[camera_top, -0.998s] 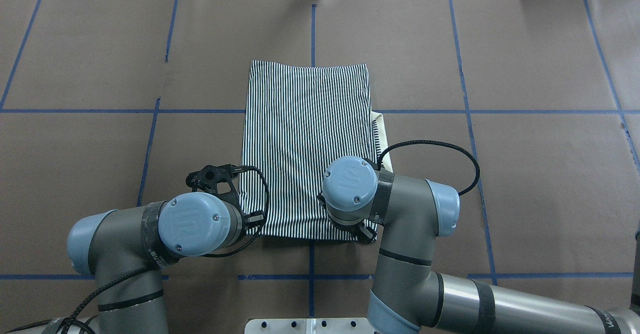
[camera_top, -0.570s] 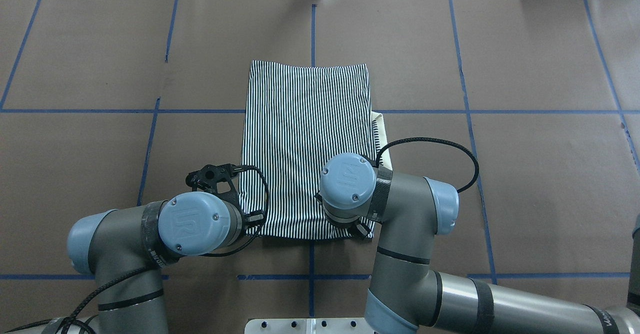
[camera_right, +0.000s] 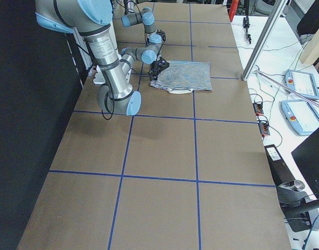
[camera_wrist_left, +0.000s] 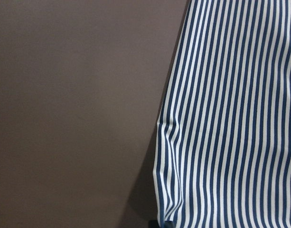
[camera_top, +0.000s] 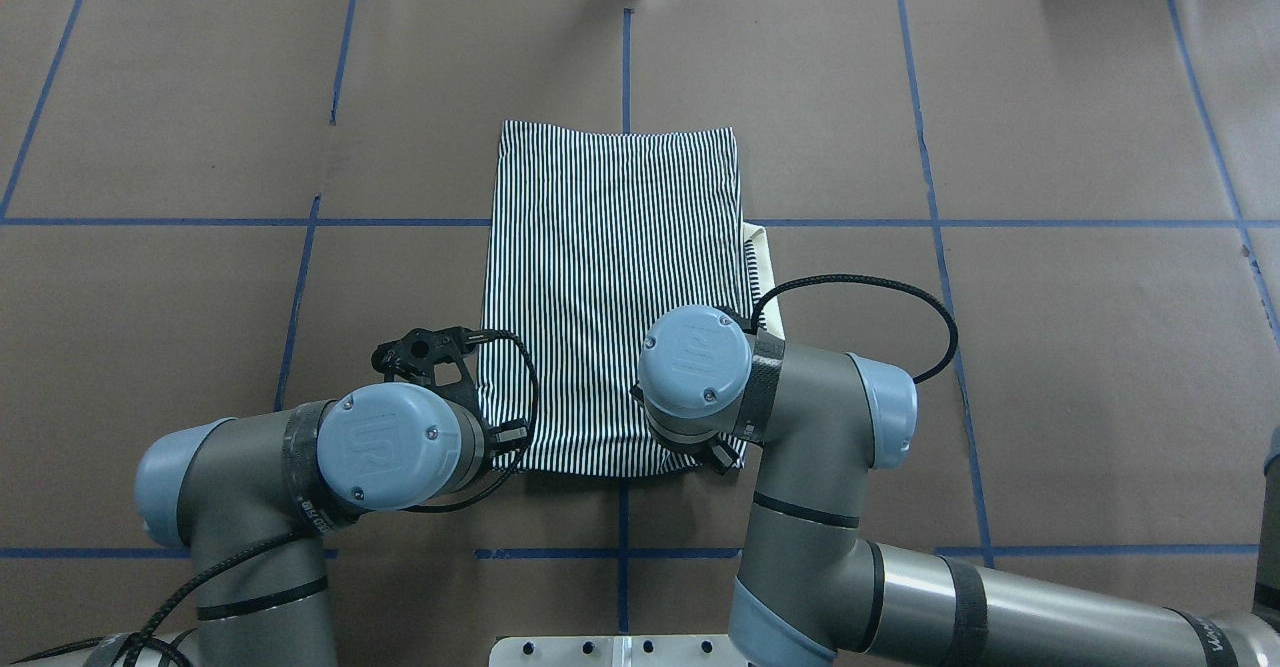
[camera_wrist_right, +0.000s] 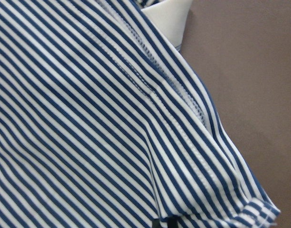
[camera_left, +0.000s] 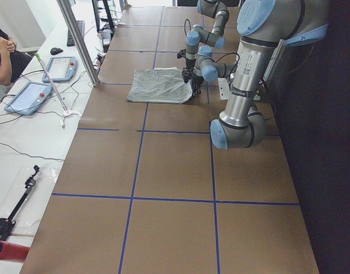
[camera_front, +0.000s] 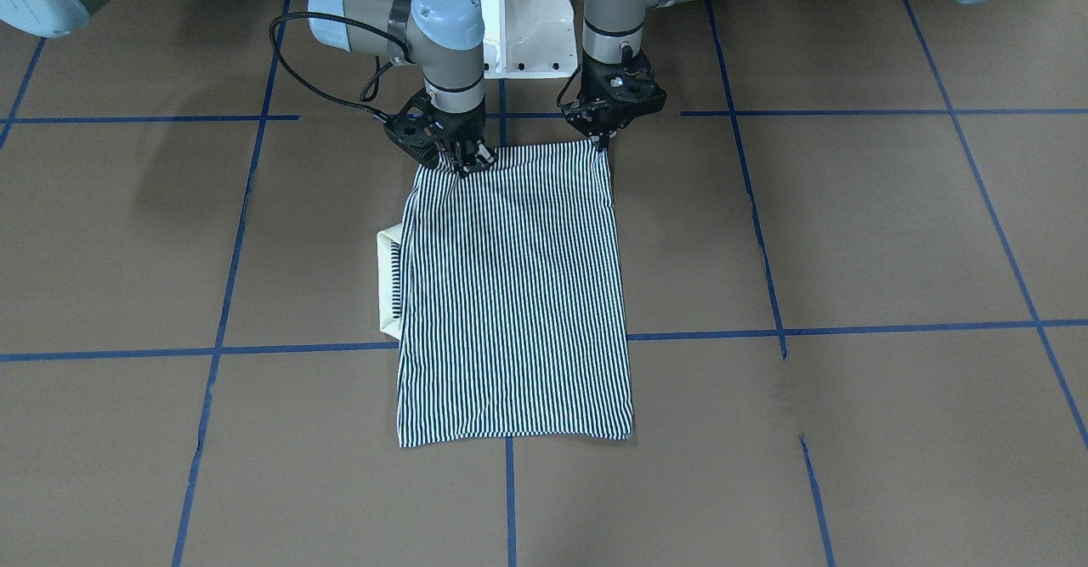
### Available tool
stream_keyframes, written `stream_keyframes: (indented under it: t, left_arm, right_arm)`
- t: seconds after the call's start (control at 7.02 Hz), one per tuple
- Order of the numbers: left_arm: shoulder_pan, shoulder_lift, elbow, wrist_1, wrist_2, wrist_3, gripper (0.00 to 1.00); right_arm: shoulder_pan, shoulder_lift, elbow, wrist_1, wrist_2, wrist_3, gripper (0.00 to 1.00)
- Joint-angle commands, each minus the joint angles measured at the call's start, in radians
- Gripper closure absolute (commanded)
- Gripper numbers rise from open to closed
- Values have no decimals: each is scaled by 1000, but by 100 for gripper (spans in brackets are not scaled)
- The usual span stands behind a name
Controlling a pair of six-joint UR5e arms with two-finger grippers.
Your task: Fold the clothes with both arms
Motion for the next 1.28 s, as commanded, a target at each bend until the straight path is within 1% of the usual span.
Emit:
stream_keyframes:
  t: [0.0,0.14,0.86,1.0,1.14]
  left_arm:
    - [-1,0,0,0,0,0,100]
    - [-2,0,0,0,0,0,100]
    - [-1,0,-1,0,0,-3,100]
    - [-1,0,-1,0,0,-5,100]
    - [-1,0,-1,2,-1,-5,100]
  right_arm:
    - [-1,-6,-2,0,-1,-10,1]
    - [-1,-7,-1,-2,0,-10,0]
    - [-4,-17,-16,-10,2,-5,1]
    - [-4,-15,-16,-10,2,-1,28]
    - [-4,-14,-16,-10,3,-1,63]
